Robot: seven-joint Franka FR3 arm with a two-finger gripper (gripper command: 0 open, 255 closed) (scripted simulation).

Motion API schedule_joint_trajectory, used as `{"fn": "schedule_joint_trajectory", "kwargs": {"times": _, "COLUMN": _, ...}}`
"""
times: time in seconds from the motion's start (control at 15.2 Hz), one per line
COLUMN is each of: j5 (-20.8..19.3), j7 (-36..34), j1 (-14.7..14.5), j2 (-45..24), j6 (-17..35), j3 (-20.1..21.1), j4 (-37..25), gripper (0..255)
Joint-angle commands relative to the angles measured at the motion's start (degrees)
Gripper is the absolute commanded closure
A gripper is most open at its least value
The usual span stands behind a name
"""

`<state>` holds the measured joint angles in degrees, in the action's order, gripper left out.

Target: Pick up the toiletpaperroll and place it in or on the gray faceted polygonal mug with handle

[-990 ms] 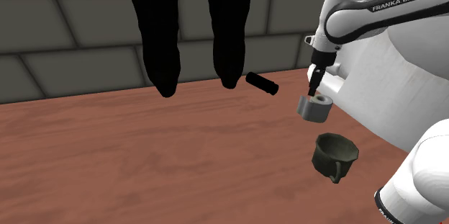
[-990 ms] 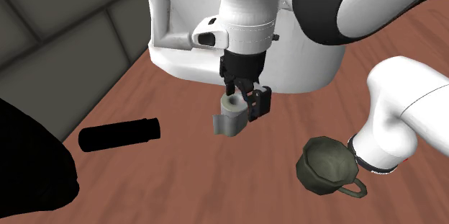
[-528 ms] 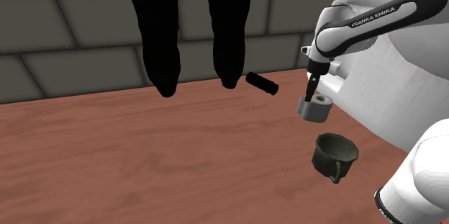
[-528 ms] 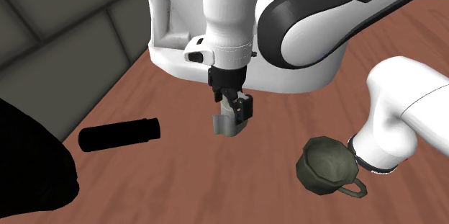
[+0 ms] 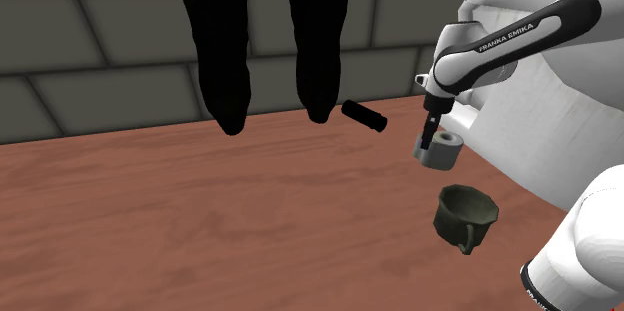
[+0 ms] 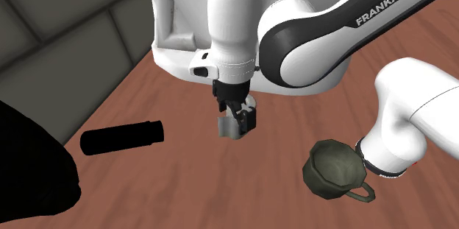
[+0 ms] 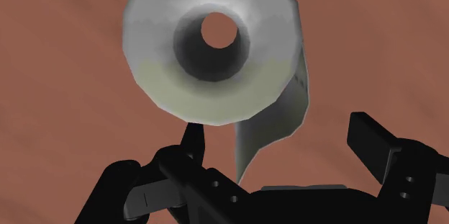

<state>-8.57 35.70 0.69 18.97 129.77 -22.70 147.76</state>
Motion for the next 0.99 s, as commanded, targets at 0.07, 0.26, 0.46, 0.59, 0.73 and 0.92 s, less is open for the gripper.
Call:
{"fn": "schedule_joint_trajectory", "kwargs": {"times": 0.07, "j5": 0.0, "j7": 0.0, "j1": 0.0, "j2": 0.0, "j6": 0.0, "j3": 0.0, "j4": 0.0, "gripper": 0}}
{"fn": "schedule_joint_trajectory", "kwargs": {"times": 0.26, "j5": 0.0, "j7": 0.0, "j1": 0.0, "j2": 0.0, "j6": 0.0, "j3": 0.0, "j4": 0.1, "gripper": 255}}
{"fn": "schedule_joint_trajectory", "kwargs": {"times": 0.46, "j5": 0.0, "j7": 0.0, "j1": 0.0, "j2": 0.0, "j6": 0.0, "j3": 0.0, "j4": 0.0, "gripper": 255}}
{"fn": "schedule_joint_trajectory", "kwargs": {"times": 0.59, "j5": 0.0, "j7": 0.0, "j1": 0.0, "j2": 0.0, "j6": 0.0, "j3": 0.0, "j4": 0.1, "gripper": 255}}
{"fn": "schedule_joint_trajectory", "kwargs": {"times": 0.73, "j5": 0.0, "j7": 0.0, "j1": 0.0, "j2": 0.0, "j6": 0.0, "j3": 0.0, "j4": 0.1, "gripper": 255}}
{"fn": "schedule_joint_trajectory", "kwargs": {"times": 0.92, "j5": -0.1, "j7": -0.1, "j1": 0.1, "j2": 0.5, "j6": -0.9, "j3": 0.1, "j4": -0.3, "gripper": 255}}
